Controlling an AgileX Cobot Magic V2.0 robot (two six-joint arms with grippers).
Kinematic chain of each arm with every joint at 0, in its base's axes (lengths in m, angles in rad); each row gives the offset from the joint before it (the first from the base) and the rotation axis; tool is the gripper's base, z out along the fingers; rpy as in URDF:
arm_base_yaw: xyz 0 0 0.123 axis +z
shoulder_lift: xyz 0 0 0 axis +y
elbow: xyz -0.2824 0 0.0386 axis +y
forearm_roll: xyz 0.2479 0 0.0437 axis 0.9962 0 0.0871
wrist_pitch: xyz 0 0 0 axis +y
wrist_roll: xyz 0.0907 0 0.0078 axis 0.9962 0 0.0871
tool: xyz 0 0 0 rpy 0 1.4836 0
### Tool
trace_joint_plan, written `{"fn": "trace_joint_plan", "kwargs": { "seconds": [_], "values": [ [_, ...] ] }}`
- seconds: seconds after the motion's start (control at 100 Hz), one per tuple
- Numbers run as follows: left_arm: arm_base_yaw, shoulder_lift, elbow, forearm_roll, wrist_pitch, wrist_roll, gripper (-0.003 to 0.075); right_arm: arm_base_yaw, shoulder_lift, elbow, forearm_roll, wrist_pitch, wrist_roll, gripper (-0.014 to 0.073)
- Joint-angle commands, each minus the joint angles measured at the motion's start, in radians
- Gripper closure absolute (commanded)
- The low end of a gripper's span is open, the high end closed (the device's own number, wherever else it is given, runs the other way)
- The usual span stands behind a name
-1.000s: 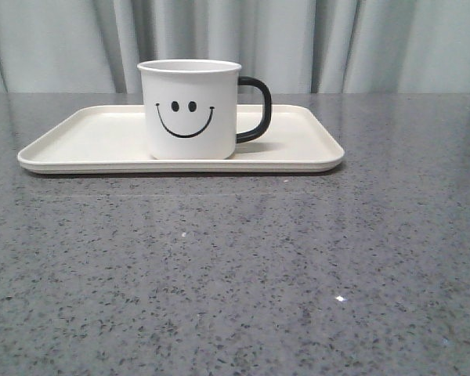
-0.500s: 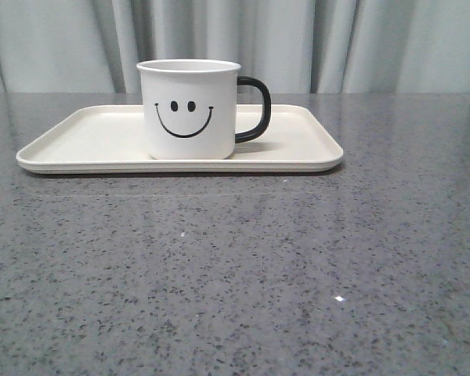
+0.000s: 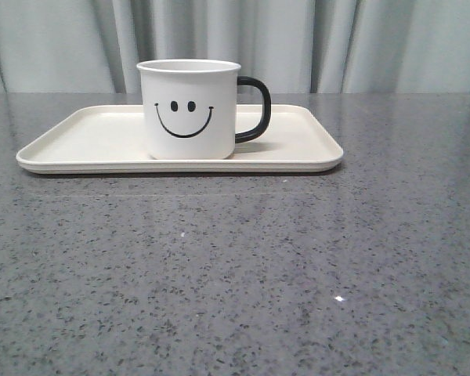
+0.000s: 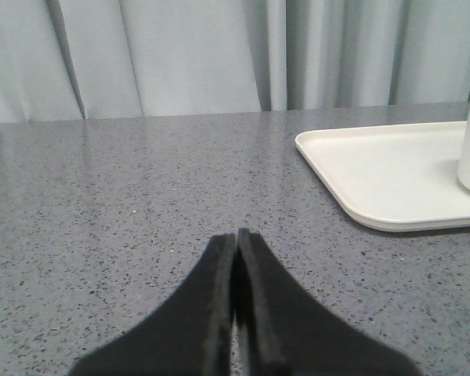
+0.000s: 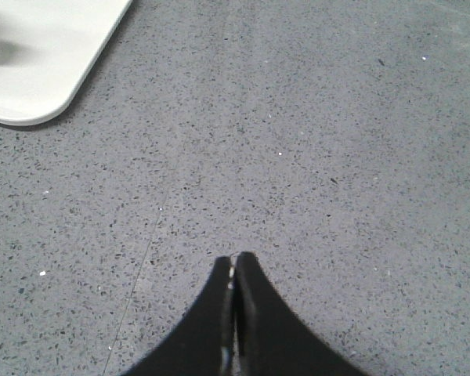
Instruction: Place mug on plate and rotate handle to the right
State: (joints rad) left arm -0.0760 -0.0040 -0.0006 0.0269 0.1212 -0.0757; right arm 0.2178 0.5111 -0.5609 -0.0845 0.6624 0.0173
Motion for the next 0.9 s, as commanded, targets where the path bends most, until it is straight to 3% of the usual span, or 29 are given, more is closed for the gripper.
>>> {"fn": "trace_joint_plan", "kwargs": {
  "seconds": [0.0,0.2,0.5,0.89],
  "values": [
    [0.002,-0.029,0.011,0.003,-0.089,-0.001,0.074,-0.006,0.0,-0.028,-0.019,-0.074,0.0,0.0658],
    [0.002,-0.029,0.011,0.003,-0.089,-0.001,0.074,-0.006,-0.022,-0.016,-0.044,-0.101,-0.004,0.0658],
    [0.002,-0.029,0.011,0.003,-0.089,-0.001,0.074,-0.006,-0.246,0.189,-0.043,-0.347,-0.003,0.0658],
    [0.002,-0.029,0.011,0.003,-0.089,-0.001,0.074,-0.102,-0.517,0.402,0.024,-0.359,-0.002,0.0658]
  ]
}}
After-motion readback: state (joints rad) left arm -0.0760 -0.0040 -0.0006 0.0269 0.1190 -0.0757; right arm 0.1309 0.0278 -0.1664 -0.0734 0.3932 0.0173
